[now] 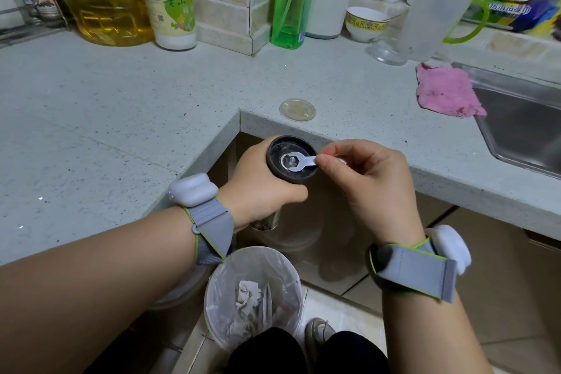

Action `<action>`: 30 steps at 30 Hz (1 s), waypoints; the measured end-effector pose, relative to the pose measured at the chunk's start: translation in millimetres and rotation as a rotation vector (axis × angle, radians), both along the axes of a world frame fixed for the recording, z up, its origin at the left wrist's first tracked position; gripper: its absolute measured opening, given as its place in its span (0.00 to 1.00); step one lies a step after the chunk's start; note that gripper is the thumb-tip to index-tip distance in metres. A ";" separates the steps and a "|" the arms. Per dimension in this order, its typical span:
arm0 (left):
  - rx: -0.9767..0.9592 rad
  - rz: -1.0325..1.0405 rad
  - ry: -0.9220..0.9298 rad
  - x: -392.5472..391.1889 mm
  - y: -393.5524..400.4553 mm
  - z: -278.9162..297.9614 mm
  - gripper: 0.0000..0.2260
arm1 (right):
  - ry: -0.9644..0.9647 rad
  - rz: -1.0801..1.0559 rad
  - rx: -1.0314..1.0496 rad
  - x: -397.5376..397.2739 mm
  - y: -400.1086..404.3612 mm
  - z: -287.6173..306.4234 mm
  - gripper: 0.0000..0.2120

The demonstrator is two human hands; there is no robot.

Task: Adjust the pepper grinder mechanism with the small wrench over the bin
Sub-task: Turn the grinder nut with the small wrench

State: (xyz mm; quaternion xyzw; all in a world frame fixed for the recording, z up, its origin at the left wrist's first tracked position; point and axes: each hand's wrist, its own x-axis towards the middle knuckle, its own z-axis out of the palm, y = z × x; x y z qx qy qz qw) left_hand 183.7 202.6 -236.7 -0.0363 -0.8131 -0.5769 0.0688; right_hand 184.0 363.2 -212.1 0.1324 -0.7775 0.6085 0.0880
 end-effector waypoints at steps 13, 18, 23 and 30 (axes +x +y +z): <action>-0.022 -0.173 -0.012 3.2 -0.4 1.5 0.19 | 0.013 0.187 0.152 -13.1 19.2 13.1 0.04; 0.043 -0.220 -0.051 6.5 -0.4 3.3 0.20 | -0.032 0.270 0.168 -20.3 23.6 16.7 0.04; 0.062 -0.289 -0.113 6.9 -0.2 4.9 0.19 | -0.035 0.352 0.209 -25.4 28.4 19.4 0.03; -0.069 -0.507 -0.152 10.6 -1.2 5.3 0.17 | -0.071 0.443 0.285 -30.6 32.7 28.6 0.03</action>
